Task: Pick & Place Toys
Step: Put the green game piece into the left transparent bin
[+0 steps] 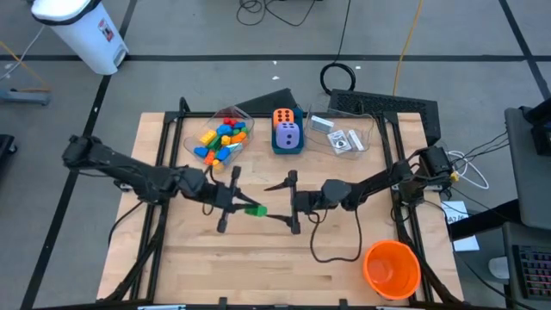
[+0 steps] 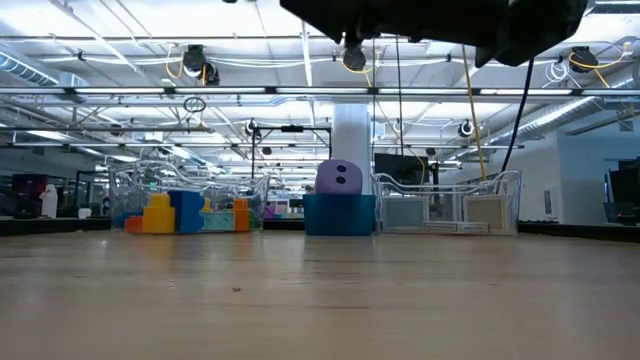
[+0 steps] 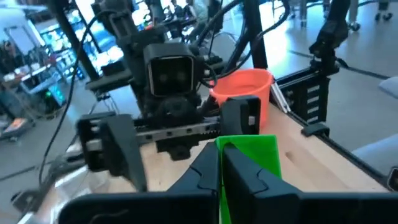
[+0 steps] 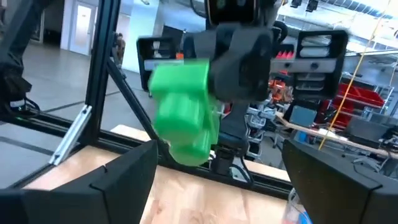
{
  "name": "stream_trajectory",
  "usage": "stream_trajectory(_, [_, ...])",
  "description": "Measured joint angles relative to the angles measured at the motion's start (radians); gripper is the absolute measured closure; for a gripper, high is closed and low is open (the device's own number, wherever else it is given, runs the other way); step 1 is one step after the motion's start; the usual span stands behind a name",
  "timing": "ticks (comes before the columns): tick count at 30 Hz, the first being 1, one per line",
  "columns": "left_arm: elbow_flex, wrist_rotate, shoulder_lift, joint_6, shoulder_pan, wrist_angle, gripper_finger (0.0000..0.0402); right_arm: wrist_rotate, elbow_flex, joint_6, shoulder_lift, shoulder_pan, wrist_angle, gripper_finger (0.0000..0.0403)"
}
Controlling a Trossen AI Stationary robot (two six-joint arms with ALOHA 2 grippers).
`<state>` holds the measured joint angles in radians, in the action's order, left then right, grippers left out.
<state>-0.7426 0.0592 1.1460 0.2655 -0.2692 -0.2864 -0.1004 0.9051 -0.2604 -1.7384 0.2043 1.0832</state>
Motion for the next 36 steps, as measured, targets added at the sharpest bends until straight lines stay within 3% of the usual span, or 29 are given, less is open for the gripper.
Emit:
stream_trajectory(10, [0.000,-0.238,0.150,0.010,0.124,-0.310,0.0397,0.001,0.000,-0.014,0.000,0.000,0.066,0.0069])
stream_trajectory(18, [0.000,-0.282,0.236,-0.046,0.185,-0.505,0.0396,0.001,0.000,-0.010,0.000,0.000,0.082,0.0069])
stream_trajectory(23, [0.000,-0.323,0.242,-0.062,0.195,-0.531,0.0398,-0.001,0.000,0.005,0.000,-0.001,0.081,0.0076])
stream_trajectory(28, [0.000,-0.324,0.242,-0.062,0.196,-0.531,0.0395,-0.002,0.000,0.004,0.000,-0.002,0.084,0.0118])
stream_trajectory(36, [0.000,-0.324,0.242,-0.061,0.196,-0.526,0.0397,-0.002,0.000,-0.014,0.000,-0.001,0.102,0.0219])
